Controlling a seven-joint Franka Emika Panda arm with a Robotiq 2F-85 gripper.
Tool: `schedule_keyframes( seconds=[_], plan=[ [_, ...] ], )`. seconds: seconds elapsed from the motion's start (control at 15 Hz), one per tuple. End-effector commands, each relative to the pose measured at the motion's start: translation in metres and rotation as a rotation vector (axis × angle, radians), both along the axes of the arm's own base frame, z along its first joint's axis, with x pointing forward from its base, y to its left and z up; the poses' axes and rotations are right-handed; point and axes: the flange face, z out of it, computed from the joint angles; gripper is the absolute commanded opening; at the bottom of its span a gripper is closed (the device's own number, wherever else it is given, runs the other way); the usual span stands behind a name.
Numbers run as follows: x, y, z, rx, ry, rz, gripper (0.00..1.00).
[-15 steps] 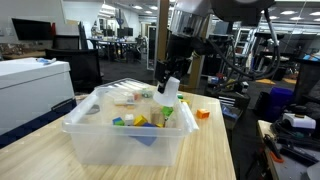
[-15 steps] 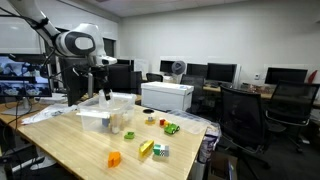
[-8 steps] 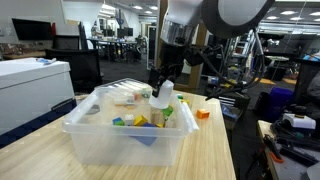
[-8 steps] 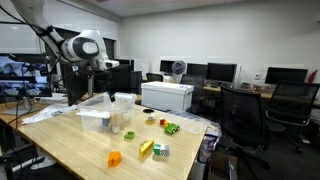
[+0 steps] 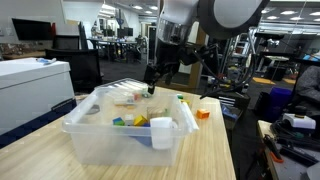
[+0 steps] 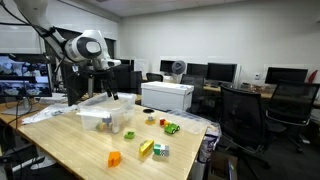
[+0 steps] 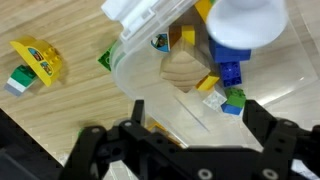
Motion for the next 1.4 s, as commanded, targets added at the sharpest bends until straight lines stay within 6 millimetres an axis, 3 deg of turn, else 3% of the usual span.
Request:
schedule_keyframes(
  seconds=[0.0, 0.2, 0.4, 0.73, 0.93, 1.0, 1.07, 1.33],
  plan=[
    [-0.003, -0.013, 0.026, 0.006, -0.028, -0.045, 1.00],
    [-0.003, -0.041, 0.052, 0.031, -0.069, -0.103, 1.00],
    [-0.003, -0.088, 0.070, 0.063, -0.100, -0.211, 1.00],
    [-0.001, -0.182, 0.071, 0.091, -0.099, -0.420, 1.00],
    [0.001, -0.232, 0.054, 0.091, -0.077, -0.519, 1.00],
    [0.004, -0.248, 0.042, 0.084, -0.060, -0.549, 1.00],
    [0.013, -0.267, 0.013, 0.072, -0.022, -0.583, 1.00],
    [0.032, -0.286, -0.030, 0.057, 0.041, -0.604, 1.00]
  ],
)
